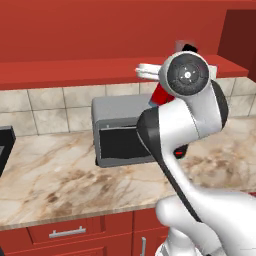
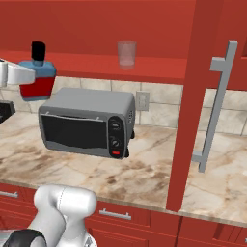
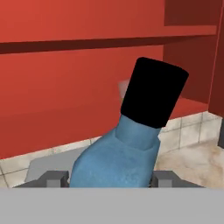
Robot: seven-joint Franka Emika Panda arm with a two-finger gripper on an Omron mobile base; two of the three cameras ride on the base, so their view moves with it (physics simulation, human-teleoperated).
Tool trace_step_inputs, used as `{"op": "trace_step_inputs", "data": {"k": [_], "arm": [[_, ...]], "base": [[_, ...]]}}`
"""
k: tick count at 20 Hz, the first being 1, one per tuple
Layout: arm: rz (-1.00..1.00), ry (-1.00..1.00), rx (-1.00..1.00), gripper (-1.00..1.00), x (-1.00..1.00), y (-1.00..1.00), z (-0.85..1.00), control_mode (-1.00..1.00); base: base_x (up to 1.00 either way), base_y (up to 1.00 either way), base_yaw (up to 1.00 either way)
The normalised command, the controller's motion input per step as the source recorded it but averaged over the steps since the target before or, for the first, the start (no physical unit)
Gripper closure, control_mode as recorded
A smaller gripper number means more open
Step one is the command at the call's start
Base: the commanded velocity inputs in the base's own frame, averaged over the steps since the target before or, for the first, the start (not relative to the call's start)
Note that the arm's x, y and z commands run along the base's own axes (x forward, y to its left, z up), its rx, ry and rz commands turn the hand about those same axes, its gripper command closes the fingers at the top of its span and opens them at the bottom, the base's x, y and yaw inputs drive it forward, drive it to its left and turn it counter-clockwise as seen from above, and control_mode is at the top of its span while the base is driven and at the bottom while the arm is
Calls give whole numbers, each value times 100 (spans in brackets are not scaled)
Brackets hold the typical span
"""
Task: There is a bowl on the dining counter. Grab a lemon wedge from the fridge and place it in the bowl. Then get the liquor bottle and glass cup from the cabinet and place them next to the bowl.
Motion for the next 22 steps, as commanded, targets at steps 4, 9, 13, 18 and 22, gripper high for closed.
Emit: {"op": "trace_step_inputs", "data": {"k": [4, 9, 13, 18, 22], "arm": [[39, 0, 0, 100, -90, -47, -13, -100], [32, 4, -2, 100, -97, -11, -6, -100], [11, 9, -7, 100, -62, 6, 0, -100], [0, 2, -1, 100, -35, 1, 0, 100], [0, 0, 0, 100, 0, 0, 0, 100]], "base": [[0, 0, 0], [0, 0, 0], [0, 0, 0], [-20, 0, 0], [-100, 0, -1]]}}
